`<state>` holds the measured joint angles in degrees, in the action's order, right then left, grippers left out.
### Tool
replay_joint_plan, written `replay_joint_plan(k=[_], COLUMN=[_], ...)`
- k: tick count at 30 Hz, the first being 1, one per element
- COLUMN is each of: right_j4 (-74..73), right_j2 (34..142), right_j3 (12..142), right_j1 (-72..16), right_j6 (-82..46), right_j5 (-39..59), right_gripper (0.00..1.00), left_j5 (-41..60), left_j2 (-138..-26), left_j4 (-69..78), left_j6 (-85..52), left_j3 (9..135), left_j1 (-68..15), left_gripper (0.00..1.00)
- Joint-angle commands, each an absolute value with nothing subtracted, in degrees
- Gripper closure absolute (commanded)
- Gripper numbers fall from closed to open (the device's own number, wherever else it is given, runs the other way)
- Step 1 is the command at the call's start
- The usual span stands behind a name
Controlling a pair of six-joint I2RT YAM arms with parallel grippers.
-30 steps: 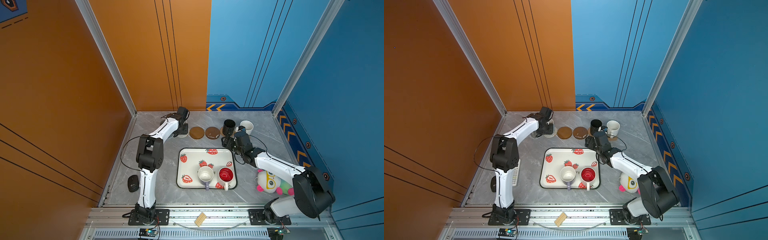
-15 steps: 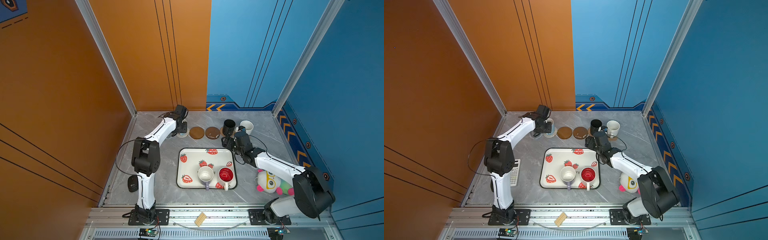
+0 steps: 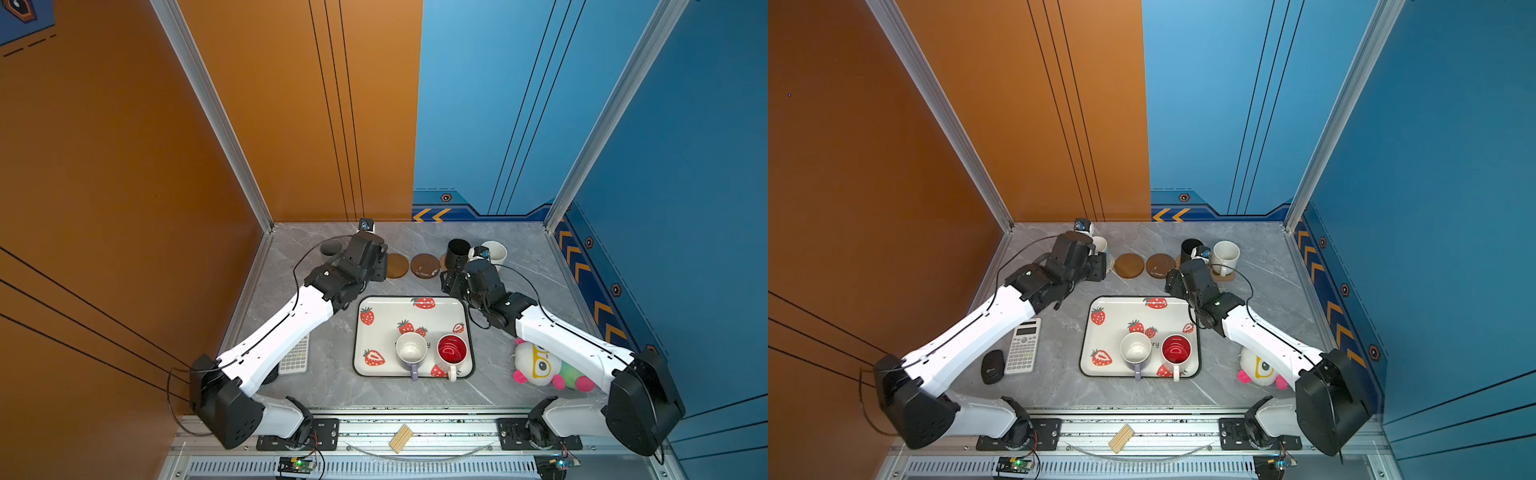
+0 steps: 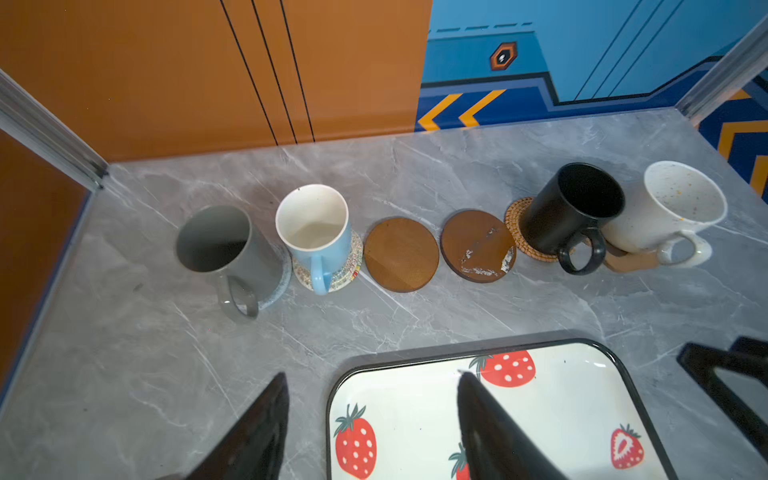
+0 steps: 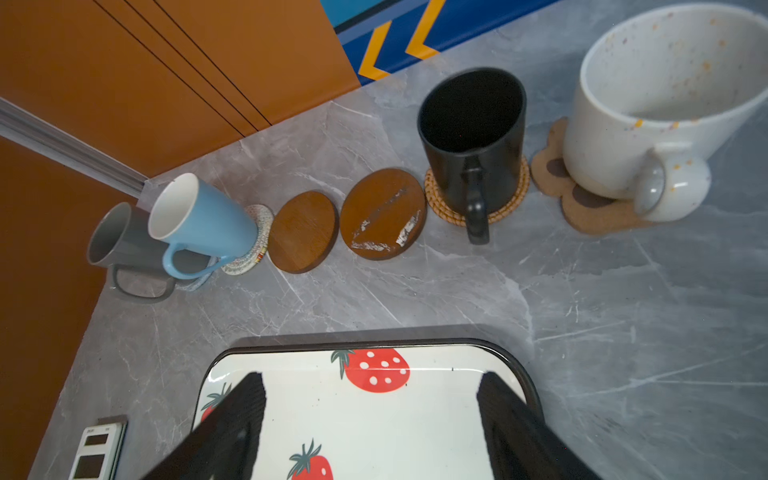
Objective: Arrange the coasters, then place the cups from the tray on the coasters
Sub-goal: 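Raise the left gripper away while the right moves over the red mug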
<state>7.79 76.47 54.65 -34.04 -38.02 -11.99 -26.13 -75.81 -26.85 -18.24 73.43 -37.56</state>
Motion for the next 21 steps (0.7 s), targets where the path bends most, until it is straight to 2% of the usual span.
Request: replay_joint_plan(k=[1, 8, 13, 21], right_j4=[14.8, 22.0, 31.9, 40.9], right_j2=[73.0, 66.7, 62.5, 55.3], right_j3=[57.4, 58.2, 61.0, 57.9], right_j1=[-35.4, -41.2, -47.8, -58.8], right_j6=[-35.0, -35.1, -34.5, -43.3], right_j5=[-16.2, -19.2, -23.3, -28.3], right_gripper=[0.21, 0.22, 0.23, 0.27], left_j5=[-34.0, -30.8, -30.8, -28.9], left_j2=[-70.3, -60.9, -57.8, -55.9], left_j4=[-20.2, -13.8, -13.9, -13.9], left_j6=[-18.0, -20.3, -20.4, -21.6], left_j3=[67.3, 57.6, 55.6, 54.2], left_j1=[-39.4, -40.8, -41.2, -41.4], left_gripper=[0.32, 0.3, 0.3, 0.29])
